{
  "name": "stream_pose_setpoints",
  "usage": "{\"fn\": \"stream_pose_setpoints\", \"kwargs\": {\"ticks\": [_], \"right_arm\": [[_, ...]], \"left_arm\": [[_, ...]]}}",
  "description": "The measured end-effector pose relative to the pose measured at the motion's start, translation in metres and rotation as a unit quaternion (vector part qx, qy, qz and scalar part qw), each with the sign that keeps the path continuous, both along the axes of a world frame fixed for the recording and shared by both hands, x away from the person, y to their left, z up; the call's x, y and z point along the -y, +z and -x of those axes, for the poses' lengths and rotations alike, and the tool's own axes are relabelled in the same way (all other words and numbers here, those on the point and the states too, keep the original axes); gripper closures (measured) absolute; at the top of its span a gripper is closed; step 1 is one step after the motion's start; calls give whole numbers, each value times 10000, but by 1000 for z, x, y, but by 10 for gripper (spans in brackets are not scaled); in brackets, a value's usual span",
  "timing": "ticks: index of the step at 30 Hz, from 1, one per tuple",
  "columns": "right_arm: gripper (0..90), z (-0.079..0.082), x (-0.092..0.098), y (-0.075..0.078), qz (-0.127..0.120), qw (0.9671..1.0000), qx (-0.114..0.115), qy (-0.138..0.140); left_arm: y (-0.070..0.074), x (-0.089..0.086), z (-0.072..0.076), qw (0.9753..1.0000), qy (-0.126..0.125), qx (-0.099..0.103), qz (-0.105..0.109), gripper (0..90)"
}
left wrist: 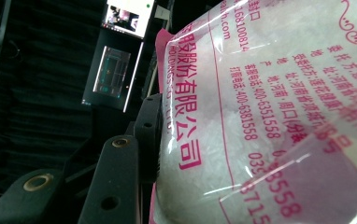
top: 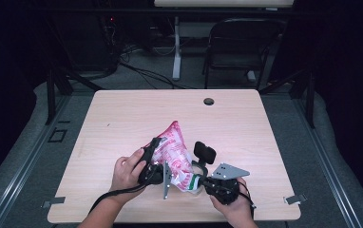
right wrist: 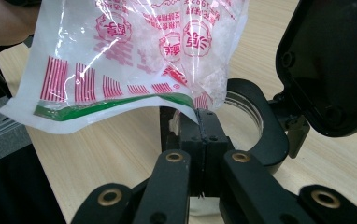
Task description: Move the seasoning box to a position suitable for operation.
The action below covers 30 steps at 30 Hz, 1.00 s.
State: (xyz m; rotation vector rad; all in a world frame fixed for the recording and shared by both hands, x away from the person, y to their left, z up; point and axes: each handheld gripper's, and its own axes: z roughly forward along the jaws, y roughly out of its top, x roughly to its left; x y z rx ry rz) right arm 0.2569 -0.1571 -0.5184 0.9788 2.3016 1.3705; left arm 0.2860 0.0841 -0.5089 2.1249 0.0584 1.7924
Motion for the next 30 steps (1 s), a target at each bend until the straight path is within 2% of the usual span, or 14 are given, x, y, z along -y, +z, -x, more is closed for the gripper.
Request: {"fn": "stream_pose_setpoints", "kwargs": {"ticks": [19, 30], "right_arm": [[900, 1, 3, -2, 0, 9999, -5, -102], [900, 3, 3, -4, 76, 9999, -13, -98]], "left_arm": [[1, 4, -2, 9999, -28, -14, -96, 625], [2, 4, -2, 10000, -61, -13, -76, 625]]}}
